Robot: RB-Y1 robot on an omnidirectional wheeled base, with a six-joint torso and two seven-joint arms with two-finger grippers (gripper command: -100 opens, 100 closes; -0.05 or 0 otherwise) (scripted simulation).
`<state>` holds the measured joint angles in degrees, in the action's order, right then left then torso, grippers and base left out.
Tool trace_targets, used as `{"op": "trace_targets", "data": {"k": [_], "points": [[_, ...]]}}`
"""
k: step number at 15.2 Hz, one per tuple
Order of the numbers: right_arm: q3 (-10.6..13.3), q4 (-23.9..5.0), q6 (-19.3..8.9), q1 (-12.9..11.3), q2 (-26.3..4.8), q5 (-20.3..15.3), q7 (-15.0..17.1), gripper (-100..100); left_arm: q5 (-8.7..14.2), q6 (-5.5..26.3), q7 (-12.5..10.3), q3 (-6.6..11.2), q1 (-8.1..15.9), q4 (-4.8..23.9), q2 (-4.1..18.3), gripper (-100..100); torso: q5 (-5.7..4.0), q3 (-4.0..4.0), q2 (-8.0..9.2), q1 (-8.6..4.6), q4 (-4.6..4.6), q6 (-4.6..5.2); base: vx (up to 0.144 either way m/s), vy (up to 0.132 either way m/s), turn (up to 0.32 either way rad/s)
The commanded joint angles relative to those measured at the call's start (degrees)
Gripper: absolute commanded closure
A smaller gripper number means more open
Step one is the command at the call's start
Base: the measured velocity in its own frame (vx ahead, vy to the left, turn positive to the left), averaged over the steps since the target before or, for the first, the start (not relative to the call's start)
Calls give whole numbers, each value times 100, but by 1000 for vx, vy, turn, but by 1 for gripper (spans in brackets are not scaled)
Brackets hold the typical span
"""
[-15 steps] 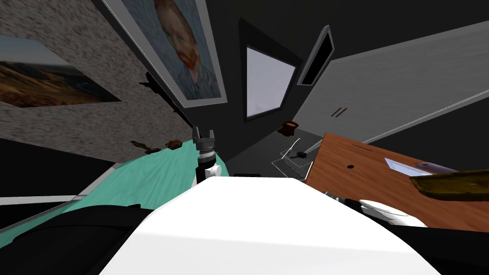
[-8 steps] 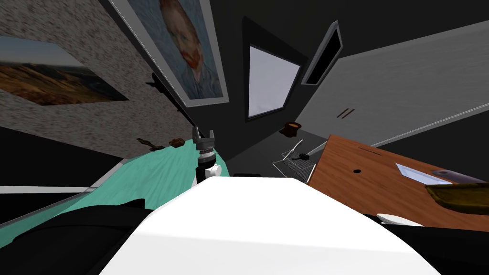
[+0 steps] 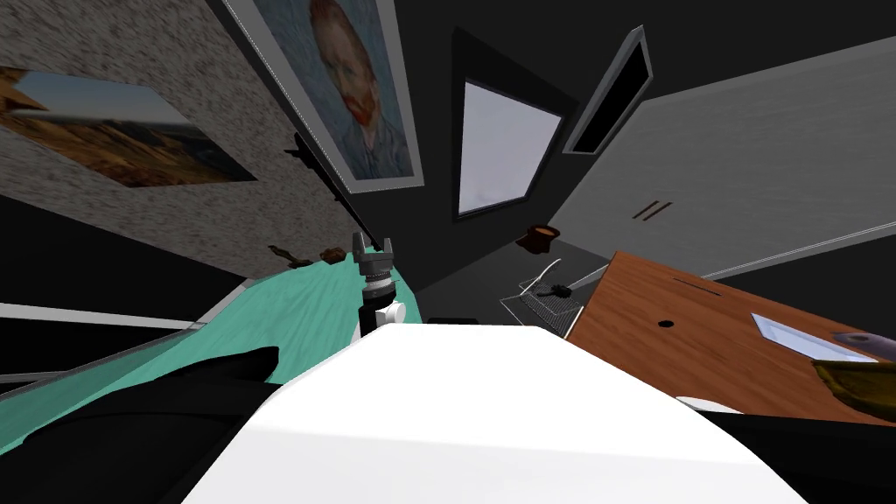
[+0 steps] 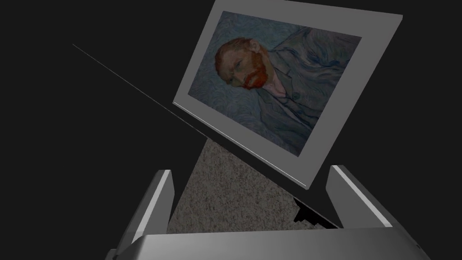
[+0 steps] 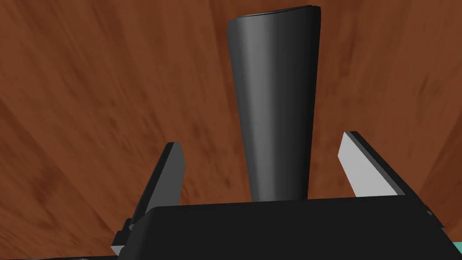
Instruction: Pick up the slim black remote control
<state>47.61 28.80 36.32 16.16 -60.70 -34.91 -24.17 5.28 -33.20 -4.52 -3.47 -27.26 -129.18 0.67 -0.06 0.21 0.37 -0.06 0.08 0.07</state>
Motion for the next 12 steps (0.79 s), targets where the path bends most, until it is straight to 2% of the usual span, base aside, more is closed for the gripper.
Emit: {"op": "trace_targets", "data": {"k": [1,2,6,7,11,12], "points": [[0,0,0,0,0,0,0,-100,0,0,0,0,0,0,0,0,0,0,0,0,0,0,-16,-11,4],[2,26,-18,3,-4,0,23,100,0,0,0,0,0,0,0,0,-4,-2,-3,-3,-2,2,-6,-2,3],[7,30,-9,5,0,-4,18,100,0,0,0,0,0,0,0,0,-7,-6,-12,-14,-2,3,-1,1,-3],[-7,141,35,41,-182,9,-5,100,0,0,0,0,-1,0,0,0,-7,-7,-12,-15,-2,3,28,20,-136],[-38,234,165,73,-396,32,-93,100,0,0,0,0,-1,0,-1,0,2,-18,-32,14,-7,10,55,58,-142],[-31,122,152,40,-287,22,-98,100,0,0,0,0,-1,0,-1,0,3,-18,-32,13,-6,7,25,30,-34]]}}
